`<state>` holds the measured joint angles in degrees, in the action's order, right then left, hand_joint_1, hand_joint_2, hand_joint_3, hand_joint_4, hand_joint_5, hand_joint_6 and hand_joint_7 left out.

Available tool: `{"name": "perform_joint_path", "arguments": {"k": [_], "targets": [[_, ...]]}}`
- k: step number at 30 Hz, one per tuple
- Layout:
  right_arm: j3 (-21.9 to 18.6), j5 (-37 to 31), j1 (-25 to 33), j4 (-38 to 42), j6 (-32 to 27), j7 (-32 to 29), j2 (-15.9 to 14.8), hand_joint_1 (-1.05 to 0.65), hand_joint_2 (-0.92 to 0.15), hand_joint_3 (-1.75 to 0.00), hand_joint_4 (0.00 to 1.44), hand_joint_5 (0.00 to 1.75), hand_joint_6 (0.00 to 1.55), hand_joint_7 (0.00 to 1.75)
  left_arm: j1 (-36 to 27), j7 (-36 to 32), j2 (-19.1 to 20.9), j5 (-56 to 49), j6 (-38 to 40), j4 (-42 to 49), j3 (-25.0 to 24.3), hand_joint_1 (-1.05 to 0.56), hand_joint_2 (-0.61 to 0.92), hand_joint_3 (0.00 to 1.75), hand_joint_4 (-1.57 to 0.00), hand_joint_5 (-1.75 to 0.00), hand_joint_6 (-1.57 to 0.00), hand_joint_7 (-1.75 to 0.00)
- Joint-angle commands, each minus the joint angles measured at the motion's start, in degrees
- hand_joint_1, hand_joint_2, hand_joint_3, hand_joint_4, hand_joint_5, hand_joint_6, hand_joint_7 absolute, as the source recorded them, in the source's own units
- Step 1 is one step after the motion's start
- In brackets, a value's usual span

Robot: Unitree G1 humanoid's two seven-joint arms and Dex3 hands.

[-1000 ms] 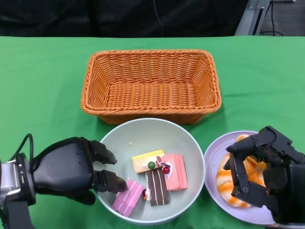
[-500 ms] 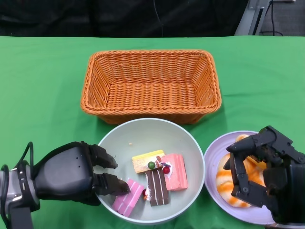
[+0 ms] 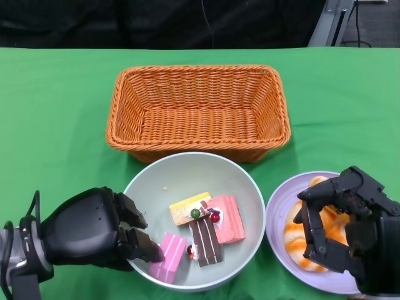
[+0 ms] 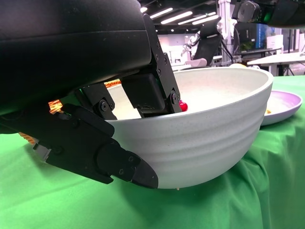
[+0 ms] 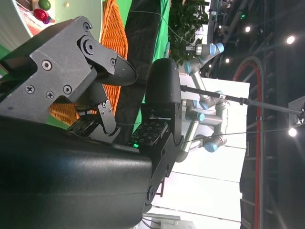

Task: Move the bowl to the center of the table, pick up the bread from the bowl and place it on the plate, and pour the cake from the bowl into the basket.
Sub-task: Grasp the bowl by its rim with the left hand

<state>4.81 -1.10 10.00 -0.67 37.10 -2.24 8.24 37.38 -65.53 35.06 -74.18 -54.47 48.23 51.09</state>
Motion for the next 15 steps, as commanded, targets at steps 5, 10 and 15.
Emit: {"name": "perform_joint_path", "arguments": {"k": [5,10,15], "targets": [[-0.3,0.2,0.1,0.1,1.3,-0.5,0.2,-0.08,-0.44,-1.12,0.81,1.52,0.81,1.13,0.7,-1.1,0.4,-0.4,0.2,1.2,0.9,-0.29,0.76,0.00,-1.34,-0.09,-1.31,-0.04],[-0.3,-0.1,0.1,0.4,1.5,-0.7,0.1,-0.09,-0.43,-1.13,0.81,1.52,0.81,1.13,0.7,-2.6,0.0,-0.5,0.3,2.1,1.3,-0.28,0.77,0.00,-1.34,-0.09,-1.31,-0.03],[-0.1,0.1,0.3,0.2,1.2,-0.6,0.1,-0.10,-0.44,-1.13,0.79,1.53,0.80,1.14,0.7,-3.4,-0.2,-0.4,0.5,2.4,1.5,-0.28,0.76,0.00,-1.35,-0.10,-1.32,-0.03]]}}
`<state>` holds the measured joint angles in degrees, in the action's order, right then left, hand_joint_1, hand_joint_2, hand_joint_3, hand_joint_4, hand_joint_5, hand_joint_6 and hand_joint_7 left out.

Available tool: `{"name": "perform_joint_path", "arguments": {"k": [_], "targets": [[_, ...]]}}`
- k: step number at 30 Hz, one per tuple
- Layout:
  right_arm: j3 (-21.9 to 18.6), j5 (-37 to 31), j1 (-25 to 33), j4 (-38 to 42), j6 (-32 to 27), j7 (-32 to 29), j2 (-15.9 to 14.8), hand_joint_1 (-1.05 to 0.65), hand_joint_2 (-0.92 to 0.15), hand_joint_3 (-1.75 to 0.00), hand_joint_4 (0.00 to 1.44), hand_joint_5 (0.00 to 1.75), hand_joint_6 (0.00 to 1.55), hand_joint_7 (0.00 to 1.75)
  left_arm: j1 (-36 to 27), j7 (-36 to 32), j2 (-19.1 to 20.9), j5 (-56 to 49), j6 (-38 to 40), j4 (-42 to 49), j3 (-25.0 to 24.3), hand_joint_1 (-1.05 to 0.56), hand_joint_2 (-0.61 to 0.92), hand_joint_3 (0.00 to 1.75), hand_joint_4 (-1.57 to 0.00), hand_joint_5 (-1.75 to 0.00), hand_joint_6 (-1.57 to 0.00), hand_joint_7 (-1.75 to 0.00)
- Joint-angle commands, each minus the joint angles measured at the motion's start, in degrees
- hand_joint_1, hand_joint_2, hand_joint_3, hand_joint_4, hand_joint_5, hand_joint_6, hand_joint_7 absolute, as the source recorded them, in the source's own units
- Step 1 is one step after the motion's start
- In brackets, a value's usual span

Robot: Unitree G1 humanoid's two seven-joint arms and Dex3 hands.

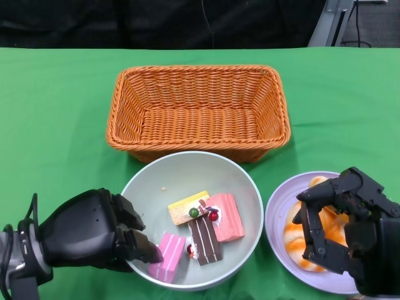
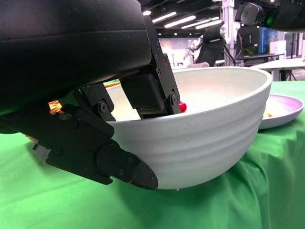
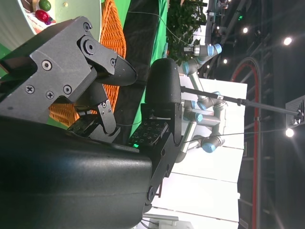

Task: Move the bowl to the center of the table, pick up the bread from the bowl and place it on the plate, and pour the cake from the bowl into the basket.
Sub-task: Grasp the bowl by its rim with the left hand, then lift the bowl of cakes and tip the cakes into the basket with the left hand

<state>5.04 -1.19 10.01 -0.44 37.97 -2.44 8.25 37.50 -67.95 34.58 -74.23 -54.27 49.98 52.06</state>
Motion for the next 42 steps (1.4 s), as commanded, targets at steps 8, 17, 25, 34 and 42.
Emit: {"name": "perform_joint_path", "arguments": {"k": [8,17,25,34,42], "targets": [[0.0,0.4,0.8,-0.9,-0.9,-0.1,-0.2,-0.10,-0.46,-1.08,0.78,1.53,0.78,1.15,0.7,-5.7,-0.6,-0.7,0.9,1.3,0.7,-0.18,0.76,0.00,-1.11,-0.77,-1.35,-0.12],[0.3,0.7,1.1,-1.2,-1.6,0.4,-0.4,-0.08,-0.51,-1.00,0.78,1.50,0.77,1.15,1.7,-11.5,-2.0,-1.4,1.4,4.2,2.4,-0.07,0.80,0.01,-0.79,-1.54,-0.77,-1.44],[0.4,0.5,1.2,-1.1,-1.5,0.4,-0.3,-0.08,-0.51,-0.99,0.78,1.49,0.77,1.15,2.1,-12.9,-2.4,-1.1,1.3,4.9,2.6,-0.04,0.80,0.00,-0.71,-1.71,-0.70,-1.58],[0.3,1.1,1.2,-0.8,-1.4,1.1,-0.5,-0.07,-0.53,-0.97,0.78,1.51,0.76,1.15,2.0,-13.6,-2.7,-1.0,1.1,5.6,2.8,-0.06,0.80,0.00,-0.74,-1.64,-0.75,-1.47],[0.2,1.1,1.1,-0.6,-1.3,1.2,-0.4,-0.07,-0.53,-0.96,0.79,1.51,0.77,1.15,2.0,-13.9,-2.8,-0.9,1.2,6.0,3.0,-0.06,0.81,0.01,-0.75,-1.63,-0.70,-1.57]]}}
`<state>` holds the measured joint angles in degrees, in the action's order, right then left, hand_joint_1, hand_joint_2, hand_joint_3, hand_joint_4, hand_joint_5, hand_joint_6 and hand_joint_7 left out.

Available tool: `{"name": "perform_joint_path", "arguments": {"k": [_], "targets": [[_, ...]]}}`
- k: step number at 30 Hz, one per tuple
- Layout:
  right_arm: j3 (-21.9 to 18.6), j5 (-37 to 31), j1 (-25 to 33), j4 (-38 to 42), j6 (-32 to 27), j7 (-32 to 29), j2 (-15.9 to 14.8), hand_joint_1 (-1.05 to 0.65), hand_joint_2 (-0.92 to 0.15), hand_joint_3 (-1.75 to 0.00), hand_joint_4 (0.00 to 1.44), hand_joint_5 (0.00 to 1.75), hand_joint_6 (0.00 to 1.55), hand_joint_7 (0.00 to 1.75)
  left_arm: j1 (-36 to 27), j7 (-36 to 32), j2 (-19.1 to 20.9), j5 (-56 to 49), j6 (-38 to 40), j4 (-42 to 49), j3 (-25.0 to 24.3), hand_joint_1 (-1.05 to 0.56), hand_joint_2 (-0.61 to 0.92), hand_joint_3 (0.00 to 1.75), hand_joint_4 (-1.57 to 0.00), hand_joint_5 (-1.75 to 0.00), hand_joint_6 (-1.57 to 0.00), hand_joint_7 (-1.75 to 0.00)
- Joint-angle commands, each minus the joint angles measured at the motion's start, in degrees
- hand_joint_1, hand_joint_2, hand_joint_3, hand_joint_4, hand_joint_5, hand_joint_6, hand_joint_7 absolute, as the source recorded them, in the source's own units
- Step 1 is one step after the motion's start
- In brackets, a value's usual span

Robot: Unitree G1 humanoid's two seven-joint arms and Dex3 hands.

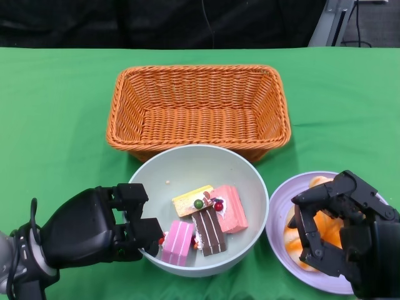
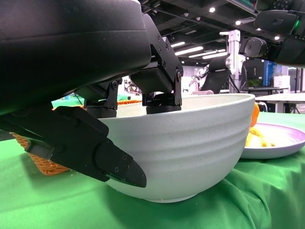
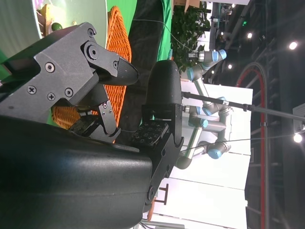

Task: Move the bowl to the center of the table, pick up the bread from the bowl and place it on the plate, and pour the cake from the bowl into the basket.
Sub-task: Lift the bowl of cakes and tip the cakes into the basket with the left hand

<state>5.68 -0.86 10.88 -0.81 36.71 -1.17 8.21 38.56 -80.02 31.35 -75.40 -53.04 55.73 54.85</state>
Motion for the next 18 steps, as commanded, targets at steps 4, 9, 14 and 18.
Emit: {"name": "perform_joint_path", "arguments": {"k": [4,9,14,18], "targets": [[-0.5,-0.2,0.2,-0.2,0.2,-0.4,-0.3,-0.07,-0.53,-0.97,0.78,1.51,0.77,1.16,0.8,-2.2,0.2,0.6,-0.1,0.9,0.0,-0.05,0.81,0.00,-0.74,-1.63,-0.70,-1.56],[-0.3,0.0,0.3,-0.4,0.2,-0.1,-0.4,-0.07,-0.52,-0.98,0.78,1.50,0.77,1.16,0.9,-3.5,-0.5,1.3,-0.5,1.1,-0.7,-0.05,0.83,0.01,-0.77,-1.57,-0.80,-1.29],[-0.3,0.0,0.4,-0.6,-0.3,-0.1,-0.4,-0.07,-0.52,-0.99,0.78,1.50,0.76,1.16,1.0,-5.4,-1.2,2.9,-1.6,1.1,-2.1,-0.03,0.87,0.04,-0.81,-1.50,-0.85,-1.18],[-0.6,-0.5,0.2,-0.3,0.0,-0.6,-0.3,-0.07,-0.51,-0.99,0.77,1.50,0.77,1.15,0.7,-7.4,-1.5,5.1,-4.1,0.9,-4.1,0.03,0.55,0.81,-0.83,-1.56,-0.75,-1.42]]}}
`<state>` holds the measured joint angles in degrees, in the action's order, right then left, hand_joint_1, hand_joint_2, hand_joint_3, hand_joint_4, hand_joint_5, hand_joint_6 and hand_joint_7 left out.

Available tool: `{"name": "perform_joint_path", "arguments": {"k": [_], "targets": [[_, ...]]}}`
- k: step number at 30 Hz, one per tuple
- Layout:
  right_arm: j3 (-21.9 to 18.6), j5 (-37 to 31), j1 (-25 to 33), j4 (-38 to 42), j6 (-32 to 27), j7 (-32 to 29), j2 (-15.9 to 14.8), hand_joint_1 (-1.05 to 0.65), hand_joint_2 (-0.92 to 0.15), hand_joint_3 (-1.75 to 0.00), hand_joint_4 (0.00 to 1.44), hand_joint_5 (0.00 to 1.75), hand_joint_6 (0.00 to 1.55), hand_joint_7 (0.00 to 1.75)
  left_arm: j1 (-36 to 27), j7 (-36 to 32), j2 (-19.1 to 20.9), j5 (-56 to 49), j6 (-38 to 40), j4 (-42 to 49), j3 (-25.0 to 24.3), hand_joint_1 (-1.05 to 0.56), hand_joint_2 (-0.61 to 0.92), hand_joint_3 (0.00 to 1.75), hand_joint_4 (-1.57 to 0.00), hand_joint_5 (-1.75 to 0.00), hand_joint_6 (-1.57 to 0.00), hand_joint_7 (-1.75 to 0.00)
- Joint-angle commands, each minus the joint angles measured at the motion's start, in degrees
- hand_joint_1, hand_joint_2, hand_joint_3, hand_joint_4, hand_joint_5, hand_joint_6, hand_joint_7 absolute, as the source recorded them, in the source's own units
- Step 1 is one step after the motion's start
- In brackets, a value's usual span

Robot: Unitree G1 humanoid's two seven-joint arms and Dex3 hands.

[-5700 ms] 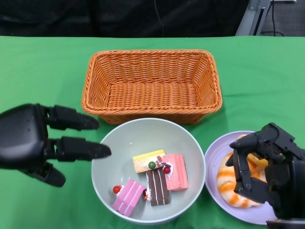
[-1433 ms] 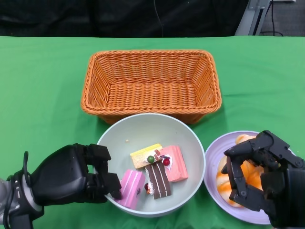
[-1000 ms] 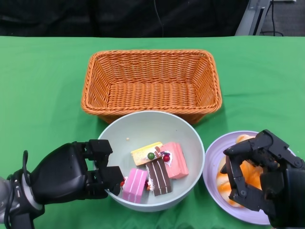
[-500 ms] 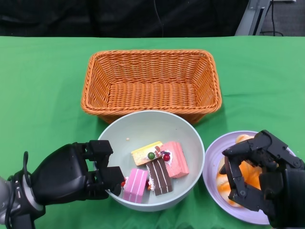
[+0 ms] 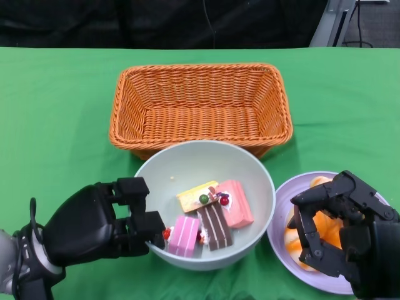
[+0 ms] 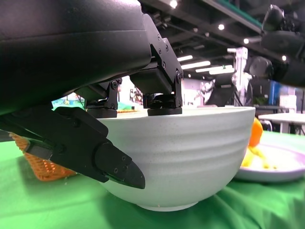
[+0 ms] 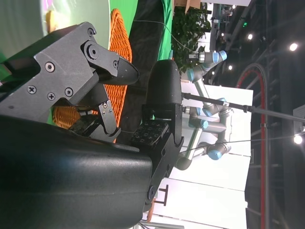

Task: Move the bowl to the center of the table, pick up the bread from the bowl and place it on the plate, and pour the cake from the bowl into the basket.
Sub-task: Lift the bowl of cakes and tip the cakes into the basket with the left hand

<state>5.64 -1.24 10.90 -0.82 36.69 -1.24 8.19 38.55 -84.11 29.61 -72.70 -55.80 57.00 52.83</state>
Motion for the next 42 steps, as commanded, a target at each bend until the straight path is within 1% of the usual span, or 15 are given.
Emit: {"name": "perform_joint_path", "arguments": {"k": [1,2,3,7,11,14,17,20,24,29,31,34,38,42], "targets": [[-0.6,-0.1,0.0,-0.2,0.1,-0.4,-0.4,-0.07,-0.51,-0.99,0.77,1.50,0.77,1.15,0.5,-3.4,0.1,3.3,-2.3,-0.4,-2.7,0.03,0.47,0.99,-0.83,-1.56,-0.74,-1.44],[-0.6,0.0,0.0,-0.1,0.0,-0.3,-0.5,-0.06,-0.51,-0.99,0.77,1.49,0.77,1.15,0.3,-3.3,0.1,4.1,-3.3,-0.7,-3.5,0.01,0.45,1.15,-0.83,-1.56,-0.71,-1.47],[-0.6,0.0,0.0,-0.2,-0.1,-0.3,-0.7,-0.06,-0.51,-0.99,0.77,1.49,0.77,1.15,0.2,-3.4,0.2,4.7,-4.1,-1.0,-4.1,0.00,0.46,1.20,-0.82,-1.56,-0.69,-1.48],[-0.8,0.0,-0.2,-0.2,-0.3,-0.2,-0.9,-0.05,-0.52,-0.99,0.77,1.49,0.77,1.15,-0.4,-2.3,0.5,6.5,-5.8,-2.9,-6.4,-0.02,0.52,1.19,-0.80,-1.52,-0.65,-1.48],[-1.0,-0.1,-0.3,-0.1,0.0,-0.8,-0.6,-0.04,-0.51,-1.00,0.78,1.48,0.78,1.15,-1.0,-1.7,0.5,7.0,-6.1,-3.9,-7.9,-0.02,0.49,1.24,-0.81,-1.53,-0.66,-1.47],[-1.0,0.1,-0.3,0.0,0.1,-0.7,-0.6,-0.06,-0.51,-0.98,0.79,1.47,0.79,1.13,-1.3,-1.7,0.4,7.1,-6.5,-4.5,-8.8,-0.02,0.49,1.20,-0.81,-1.52,-0.68,-1.43],[-0.9,0.4,-0.3,0.0,-0.1,-0.3,-1.1,-0.08,-0.54,-0.94,0.79,1.48,0.78,1.12,-1.8,-1.3,0.2,8.3,-8.4,-4.9,-10.2,-0.03,0.52,1.11,-0.84,-1.48,-0.72,-1.36],[-1.1,-0.1,-0.7,0.7,0.3,-0.7,-1.0,-0.09,-0.54,-0.92,0.80,1.48,0.79,1.12,-1.9,-0.3,-0.1,9.3,-10.0,-5.5,-11.6,-0.04,0.53,1.08,-0.87,-1.45,-0.75,-1.33],[-1.2,-0.2,-1.1,1.5,0.5,-0.5,-1.3,-0.10,-0.55,-0.91,0.80,1.48,0.79,1.12,-1.9,2.5,-0.5,11.0,-11.4,-6.3,-13.7,-0.03,0.51,1.13,-0.90,-1.44,-0.77,-1.33],[-1.0,0.4,-1.4,2.5,0.7,-0.1,-1.2,-0.10,-0.55,-0.90,0.80,1.47,0.79,1.12,-1.8,10.3,-2.0,16.0,-11.9,-6.9,-17.5,-0.02,0.47,1.22,-0.90,-1.47,-0.79,-1.38],[-0.9,0.7,-1.5,3.1,1.2,0.2,-1.2,-0.09,-0.55,-0.90,0.80,1.47,0.79,1.12,-1.4,13.9,-2.9,18.3,-12.6,-6.4,-18.9,-0.03,0.45,1.28,-0.87,-1.51,-0.78,-1.42],[-0.9,0.2,-1.7,4.2,2.2,0.0,-0.9,-0.09,-0.54,-0.90,0.80,1.47,0.79,1.13,-0.5,20.8,-4.8,23.2,-14.5,-5.0,-21.0,-0.02,0.48,1.24,-0.84,-1.56,-0.76,-1.43],[-1.1,-0.2,-2.1,5.9,3.3,-0.2,-0.8,-0.10,-0.54,-0.90,0.80,1.47,0.79,1.14,1.2,29.6,-7.7,29.1,-15.6,-2.6,-23.9,-0.03,0.49,1.24,-0.75,-1.69,-0.74,-1.46],[-1.3,-0.3,-2.6,7.2,4.1,-0.5,-0.6,-0.10,-0.54,-0.90,0.80,1.48,0.79,1.14,2.3,36.4,-9.9,32.4,-15.5,-1.2,-26.6,-0.03,0.50,1.22,-0.71,-1.74,-0.72,-1.47]]}}
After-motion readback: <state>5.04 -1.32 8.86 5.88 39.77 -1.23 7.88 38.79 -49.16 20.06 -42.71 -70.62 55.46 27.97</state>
